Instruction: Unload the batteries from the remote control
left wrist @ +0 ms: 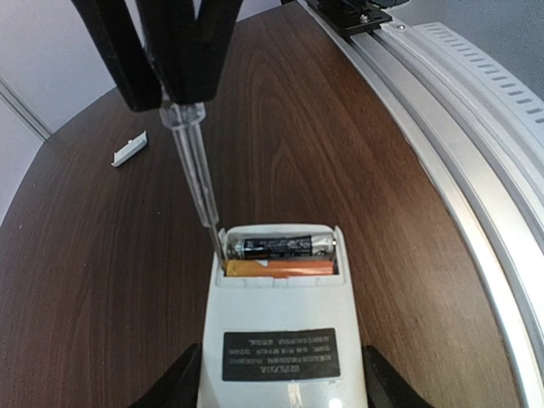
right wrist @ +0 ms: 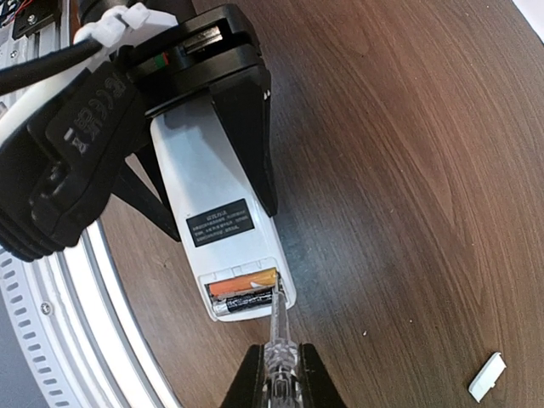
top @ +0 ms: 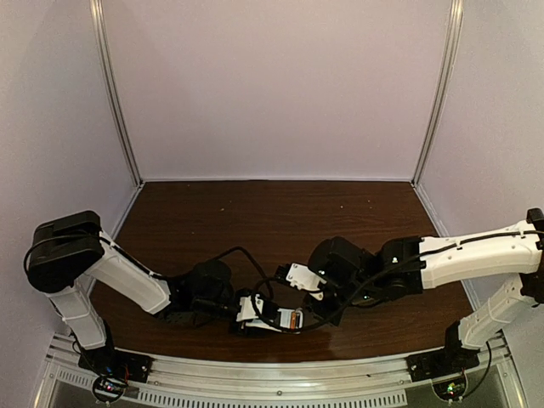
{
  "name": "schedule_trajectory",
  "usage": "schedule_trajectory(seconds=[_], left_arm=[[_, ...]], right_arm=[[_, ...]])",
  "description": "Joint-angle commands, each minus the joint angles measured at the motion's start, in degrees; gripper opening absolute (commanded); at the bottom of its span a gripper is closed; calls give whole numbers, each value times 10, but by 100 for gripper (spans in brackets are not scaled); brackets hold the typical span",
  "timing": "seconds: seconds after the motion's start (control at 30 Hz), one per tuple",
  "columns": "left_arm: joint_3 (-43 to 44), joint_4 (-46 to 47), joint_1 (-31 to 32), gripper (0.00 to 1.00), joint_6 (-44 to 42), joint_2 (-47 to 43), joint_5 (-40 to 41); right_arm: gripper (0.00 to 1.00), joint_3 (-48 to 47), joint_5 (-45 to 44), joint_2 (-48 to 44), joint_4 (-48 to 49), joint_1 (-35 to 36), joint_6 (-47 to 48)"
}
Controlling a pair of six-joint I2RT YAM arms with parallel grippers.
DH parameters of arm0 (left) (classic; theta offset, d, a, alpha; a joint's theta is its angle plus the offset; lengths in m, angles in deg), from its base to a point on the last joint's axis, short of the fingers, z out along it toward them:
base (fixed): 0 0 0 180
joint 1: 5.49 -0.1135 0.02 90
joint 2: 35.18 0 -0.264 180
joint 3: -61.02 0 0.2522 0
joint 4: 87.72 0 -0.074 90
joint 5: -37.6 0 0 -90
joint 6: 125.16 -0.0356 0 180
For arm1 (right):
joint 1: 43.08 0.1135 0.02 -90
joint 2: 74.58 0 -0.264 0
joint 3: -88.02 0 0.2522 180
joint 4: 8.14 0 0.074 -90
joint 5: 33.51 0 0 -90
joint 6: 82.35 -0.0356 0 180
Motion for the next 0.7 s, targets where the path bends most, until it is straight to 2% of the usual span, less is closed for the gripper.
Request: schedule_trajectory(seconds=[0.0, 0.67], left_arm=[[9, 42, -1, 0, 7, -13, -3], [4, 53, -1, 0, 6, -12, 31]], right_arm=[[0, -6, -15, 17, -14, 6, -6], [0, -45, -29, 76, -47, 10, -23]])
